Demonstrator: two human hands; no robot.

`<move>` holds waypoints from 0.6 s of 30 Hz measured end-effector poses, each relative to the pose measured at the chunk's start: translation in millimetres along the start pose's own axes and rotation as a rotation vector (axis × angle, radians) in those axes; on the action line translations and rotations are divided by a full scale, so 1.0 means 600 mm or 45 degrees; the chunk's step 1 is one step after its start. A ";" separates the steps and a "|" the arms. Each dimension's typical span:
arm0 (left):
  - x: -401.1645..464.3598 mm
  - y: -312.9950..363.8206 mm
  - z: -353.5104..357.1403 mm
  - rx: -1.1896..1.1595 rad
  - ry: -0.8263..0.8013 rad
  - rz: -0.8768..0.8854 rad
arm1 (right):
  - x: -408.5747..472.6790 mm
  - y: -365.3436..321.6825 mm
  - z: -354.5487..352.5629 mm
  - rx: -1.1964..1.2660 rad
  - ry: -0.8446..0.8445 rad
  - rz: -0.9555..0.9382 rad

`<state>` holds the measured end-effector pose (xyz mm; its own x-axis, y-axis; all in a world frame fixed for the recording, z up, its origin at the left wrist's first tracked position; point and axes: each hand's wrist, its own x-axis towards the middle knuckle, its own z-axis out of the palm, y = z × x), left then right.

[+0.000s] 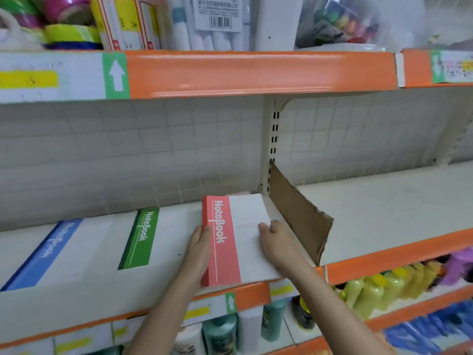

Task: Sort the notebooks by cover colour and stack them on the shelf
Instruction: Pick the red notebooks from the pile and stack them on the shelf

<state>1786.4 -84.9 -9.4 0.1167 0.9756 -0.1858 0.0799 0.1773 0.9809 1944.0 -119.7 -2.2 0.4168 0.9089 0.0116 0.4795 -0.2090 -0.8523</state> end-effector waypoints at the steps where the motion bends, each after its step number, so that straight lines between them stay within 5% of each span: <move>1: 0.007 0.001 -0.001 0.006 0.006 -0.021 | 0.013 0.002 0.005 -0.004 -0.031 0.006; 8: 0.052 -0.002 0.006 0.262 0.040 -0.009 | 0.096 0.015 0.019 -0.067 -0.167 0.064; 18: 0.139 0.006 0.043 0.678 0.268 0.183 | 0.186 0.020 0.051 -0.536 0.038 -0.122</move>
<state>1821.9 -6.2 -22.8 -0.0314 0.9994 0.0159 0.5705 0.0048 0.8213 1972.4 -9.6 -26.9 0.3742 0.9219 0.1007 0.7877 -0.2586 -0.5592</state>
